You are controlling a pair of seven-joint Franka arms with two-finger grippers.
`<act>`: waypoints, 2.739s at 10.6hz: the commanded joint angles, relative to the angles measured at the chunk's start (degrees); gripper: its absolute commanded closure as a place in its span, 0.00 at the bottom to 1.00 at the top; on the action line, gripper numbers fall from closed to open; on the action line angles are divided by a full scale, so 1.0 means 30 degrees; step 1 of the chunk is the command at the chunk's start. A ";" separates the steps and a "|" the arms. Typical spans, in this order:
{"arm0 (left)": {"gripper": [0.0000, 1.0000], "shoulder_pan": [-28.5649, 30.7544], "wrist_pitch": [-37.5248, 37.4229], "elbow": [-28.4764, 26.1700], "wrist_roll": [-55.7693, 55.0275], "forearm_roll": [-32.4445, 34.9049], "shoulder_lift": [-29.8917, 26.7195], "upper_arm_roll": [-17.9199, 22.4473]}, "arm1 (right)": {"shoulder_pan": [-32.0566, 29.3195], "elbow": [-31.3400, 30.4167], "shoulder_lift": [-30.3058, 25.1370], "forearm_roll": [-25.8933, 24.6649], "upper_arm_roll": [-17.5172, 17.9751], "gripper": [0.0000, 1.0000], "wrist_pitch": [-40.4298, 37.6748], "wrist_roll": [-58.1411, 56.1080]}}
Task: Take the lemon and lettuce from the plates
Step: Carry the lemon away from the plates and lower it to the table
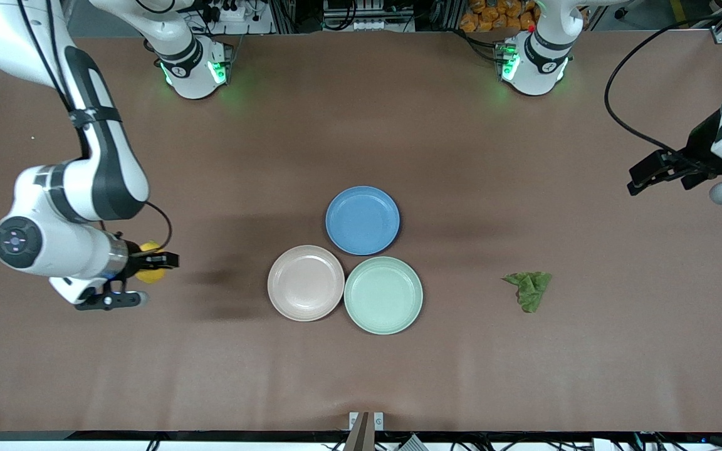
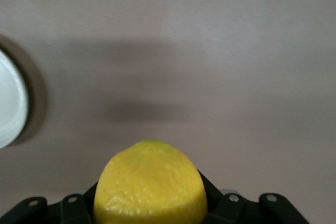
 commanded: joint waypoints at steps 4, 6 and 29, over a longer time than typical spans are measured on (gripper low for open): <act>0.00 0.0357 0.0512 -0.0875 -0.0164 0.0493 -0.0432 -0.0133 | -0.1705 -0.3217 -0.2673 -0.0926 -0.0371 0.46 0.0256 -0.2015; 0.00 0.0359 0.0748 -0.0816 -0.0133 0.0493 -0.0373 -0.0162 | -0.1822 -0.5616 -0.3407 -0.0897 -0.0430 0.46 0.2593 -0.2015; 0.00 0.0212 -0.1390 0.1088 -0.0133 0.1342 -0.0373 -0.0192 | -0.2087 -0.9966 -0.0597 -0.0633 -0.1426 0.00 1.2304 -0.2748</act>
